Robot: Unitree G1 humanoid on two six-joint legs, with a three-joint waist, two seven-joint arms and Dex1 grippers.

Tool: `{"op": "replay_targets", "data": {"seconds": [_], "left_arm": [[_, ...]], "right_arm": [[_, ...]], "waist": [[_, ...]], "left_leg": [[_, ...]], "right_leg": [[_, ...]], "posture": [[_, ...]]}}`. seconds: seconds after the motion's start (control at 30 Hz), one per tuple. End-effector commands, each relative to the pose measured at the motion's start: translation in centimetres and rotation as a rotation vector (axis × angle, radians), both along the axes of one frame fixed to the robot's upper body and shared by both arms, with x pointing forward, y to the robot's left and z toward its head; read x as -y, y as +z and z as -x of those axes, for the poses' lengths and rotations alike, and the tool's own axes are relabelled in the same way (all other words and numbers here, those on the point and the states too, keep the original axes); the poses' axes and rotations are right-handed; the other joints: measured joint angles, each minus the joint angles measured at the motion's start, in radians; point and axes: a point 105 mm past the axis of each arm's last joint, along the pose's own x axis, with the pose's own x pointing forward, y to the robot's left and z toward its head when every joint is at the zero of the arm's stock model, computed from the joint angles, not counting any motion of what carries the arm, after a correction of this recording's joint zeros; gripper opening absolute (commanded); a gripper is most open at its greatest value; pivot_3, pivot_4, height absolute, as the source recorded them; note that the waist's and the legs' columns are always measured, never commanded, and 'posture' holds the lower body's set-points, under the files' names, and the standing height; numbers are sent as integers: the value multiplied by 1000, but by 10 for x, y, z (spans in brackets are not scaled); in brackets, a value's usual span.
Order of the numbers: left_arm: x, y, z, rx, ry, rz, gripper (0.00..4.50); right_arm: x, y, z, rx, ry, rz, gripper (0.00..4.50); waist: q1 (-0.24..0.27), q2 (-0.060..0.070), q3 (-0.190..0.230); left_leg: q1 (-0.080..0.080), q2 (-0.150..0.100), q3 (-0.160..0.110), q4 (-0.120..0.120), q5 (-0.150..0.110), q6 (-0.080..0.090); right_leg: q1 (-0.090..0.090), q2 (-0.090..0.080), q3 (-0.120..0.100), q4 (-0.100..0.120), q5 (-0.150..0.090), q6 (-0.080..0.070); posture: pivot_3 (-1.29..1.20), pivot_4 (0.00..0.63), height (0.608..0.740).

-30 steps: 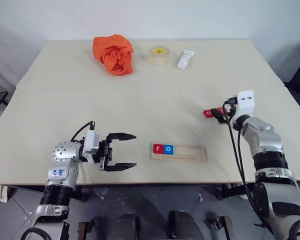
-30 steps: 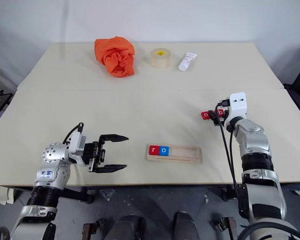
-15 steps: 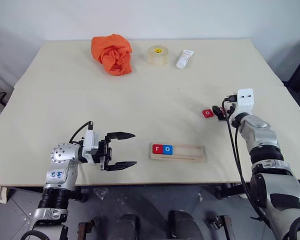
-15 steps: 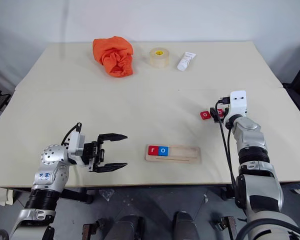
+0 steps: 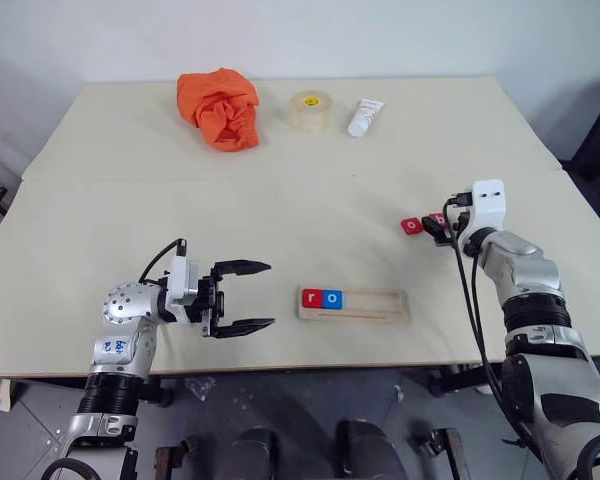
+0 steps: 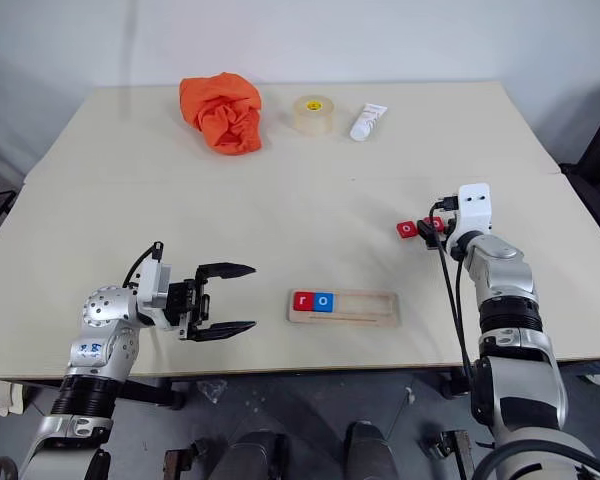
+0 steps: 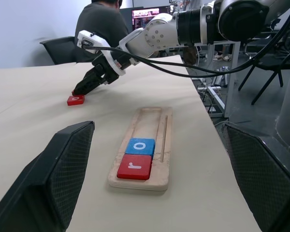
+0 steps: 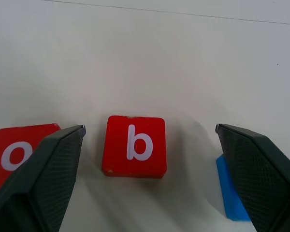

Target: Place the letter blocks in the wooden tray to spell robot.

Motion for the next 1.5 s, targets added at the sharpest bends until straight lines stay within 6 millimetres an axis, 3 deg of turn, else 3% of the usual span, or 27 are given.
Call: {"op": "replay_targets", "data": {"seconds": [0.03, 0.27, 0.87, 0.97, 1.2, 1.3, 1.5], "left_arm": [[0, 9, 1, 42, 0, 15, 4468], [1, 10, 1, 46, 10, 19, 4468], [-1, 8, -2, 51, 45, 25, 4468], [-2, 8, -1, 51, 46, 25, 4500], [-3, 7, -2, 55, 48, 23, 4500], [-3, 5, -2, 55, 44, 21, 4500], [1, 4, 1, 48, 2, 22, 4500]], "right_arm": [[-3, 17, -2, 14, 2, 12, 4500], [-4, 23, -9, -72, -56, 22, 4500], [0, 16, -8, -197, -94, 67, 4500], [-1, 10, -5, -236, -99, 41, 3939], [-5, 5, -2, -254, -85, 14, 1557], [-5, 10, -2, -225, -86, 7, 1472], [-7, 48, 7, -68, -85, -56, 1472]], "waist": [[0, 0, 0], [-1, 0, 0], [0, 0, 0], [0, 0, 0], [3, 0, 0], [2, 0, 0], [1, 0, 0]], "left_leg": [[0, 0, 0, 0, 0, 0], [0, 0, 0, -1, 0, 0], [0, 0, 0, -2, 0, 0], [0, 0, 0, -2, 0, 0], [0, -1, -1, -2, 0, 0], [0, -1, -1, -2, 0, 0], [-1, -1, -1, -2, 0, 0]], "right_leg": [[0, 0, 0, 0, 0, 0], [-1, 0, 0, 0, 0, 0], [-1, 0, 0, -1, 0, 0], [-1, 0, 0, 0, 0, 0], [0, -1, -1, 0, 0, 0], [0, -1, -1, 0, 0, 0], [-1, -1, 0, -1, 0, 0]], "posture": [[0, 150, 740], [0, 150, 740], [0, 150, 740], [0, 150, 740], [0, 150, 740], [0, 150, 740], [0, 150, 740]]}}
